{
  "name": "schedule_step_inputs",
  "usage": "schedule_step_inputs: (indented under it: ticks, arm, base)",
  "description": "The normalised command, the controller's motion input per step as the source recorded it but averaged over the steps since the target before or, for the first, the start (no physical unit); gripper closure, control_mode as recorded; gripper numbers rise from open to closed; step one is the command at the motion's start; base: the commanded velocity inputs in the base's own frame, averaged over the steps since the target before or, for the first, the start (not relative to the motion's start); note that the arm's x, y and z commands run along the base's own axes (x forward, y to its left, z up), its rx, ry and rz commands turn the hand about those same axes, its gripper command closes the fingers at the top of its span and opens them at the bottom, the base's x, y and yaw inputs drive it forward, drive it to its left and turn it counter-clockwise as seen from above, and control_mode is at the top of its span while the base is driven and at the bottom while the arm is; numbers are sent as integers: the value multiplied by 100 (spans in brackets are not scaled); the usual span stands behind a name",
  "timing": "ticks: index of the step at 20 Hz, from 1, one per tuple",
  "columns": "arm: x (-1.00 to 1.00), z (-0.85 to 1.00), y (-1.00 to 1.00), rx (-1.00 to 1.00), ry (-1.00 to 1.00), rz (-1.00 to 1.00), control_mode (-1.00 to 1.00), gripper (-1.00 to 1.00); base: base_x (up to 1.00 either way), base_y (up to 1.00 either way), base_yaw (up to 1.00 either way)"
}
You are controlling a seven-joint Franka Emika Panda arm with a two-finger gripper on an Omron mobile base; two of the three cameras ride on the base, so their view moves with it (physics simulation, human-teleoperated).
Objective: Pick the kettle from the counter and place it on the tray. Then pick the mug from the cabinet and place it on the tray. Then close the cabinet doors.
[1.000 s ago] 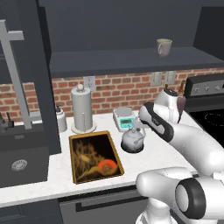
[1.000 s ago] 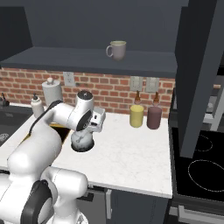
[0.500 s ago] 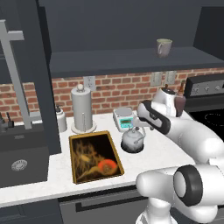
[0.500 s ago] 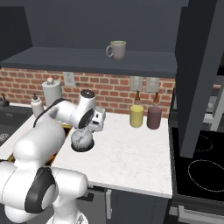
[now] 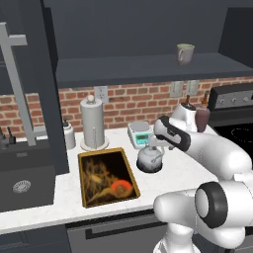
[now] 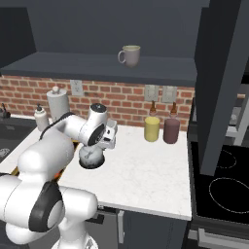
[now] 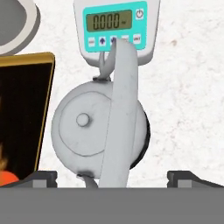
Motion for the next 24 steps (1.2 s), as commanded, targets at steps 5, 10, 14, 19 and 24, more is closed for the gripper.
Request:
schedule_step_inputs:
  ticks: [5,10,14,19,24]
  arm:
    - [1,-20,9,0,0,0,-100,-100]
    - [1,-17,3,0,0,0,-100,-100]
    - [1,-16,0,0,1,0,-100,100]
    - [0,-5,0,0,0,0,-100,100]
    - [0,0,10,0,0,0,-100,100]
  base:
    - [0,0,0]
    - [0,0,0]
    - [0,0,0]
    - [0,0,0]
    - [0,0,0]
